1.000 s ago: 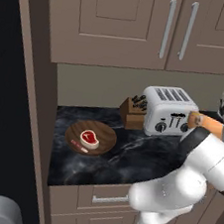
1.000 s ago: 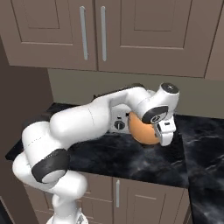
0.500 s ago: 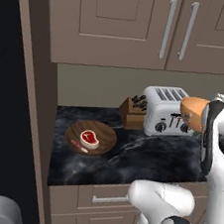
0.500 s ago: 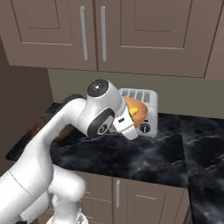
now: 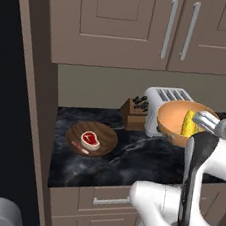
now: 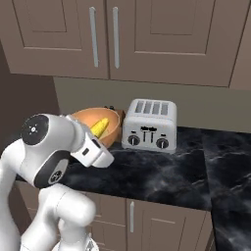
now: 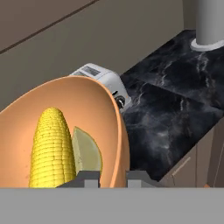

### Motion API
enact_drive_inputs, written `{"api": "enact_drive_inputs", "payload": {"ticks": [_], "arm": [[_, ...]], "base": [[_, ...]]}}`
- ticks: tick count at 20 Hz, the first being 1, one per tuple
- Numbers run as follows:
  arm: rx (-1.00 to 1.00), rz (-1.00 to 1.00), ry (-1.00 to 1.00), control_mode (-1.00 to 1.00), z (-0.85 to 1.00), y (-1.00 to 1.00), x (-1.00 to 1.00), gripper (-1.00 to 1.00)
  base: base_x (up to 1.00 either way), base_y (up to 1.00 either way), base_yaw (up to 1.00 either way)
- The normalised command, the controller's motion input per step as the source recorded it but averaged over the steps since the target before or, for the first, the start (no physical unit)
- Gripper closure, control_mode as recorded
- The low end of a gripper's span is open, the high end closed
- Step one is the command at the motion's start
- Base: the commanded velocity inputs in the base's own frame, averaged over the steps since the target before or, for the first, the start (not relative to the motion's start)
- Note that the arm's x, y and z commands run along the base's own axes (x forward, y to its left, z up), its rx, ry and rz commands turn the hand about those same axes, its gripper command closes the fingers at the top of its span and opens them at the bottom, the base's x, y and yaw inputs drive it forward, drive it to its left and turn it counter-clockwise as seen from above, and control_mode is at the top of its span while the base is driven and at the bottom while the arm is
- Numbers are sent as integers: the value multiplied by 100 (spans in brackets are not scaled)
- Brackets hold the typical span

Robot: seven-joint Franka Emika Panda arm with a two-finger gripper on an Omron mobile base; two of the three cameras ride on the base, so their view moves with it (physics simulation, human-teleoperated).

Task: Place the bowl with the lemon wedge and corn on the second highest shelf of the fridge. Place the bowl with the steaks on the top shelf of the fridge.

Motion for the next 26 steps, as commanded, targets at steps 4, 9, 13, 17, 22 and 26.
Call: {"api": "enact_drive_inputs", "payload": {"ticks": [4, 9, 13, 17, 22, 26], "arm": [[-3, 21, 1, -100, 17, 38, -52, 100], [0, 0, 0, -100, 0, 0, -34, 100], [0, 0, 0, 100, 0, 0, 0, 100], [0, 0, 0, 100, 0, 0, 0, 100], [0, 0, 0, 100, 0, 0, 0, 100], [0, 0, 0, 100, 0, 0, 0, 100]], "base": [[0, 0, 0], [0, 0, 0], [-8, 0, 0], [-79, 0, 2], [-96, 1, 3], [-77, 43, 14]]}}
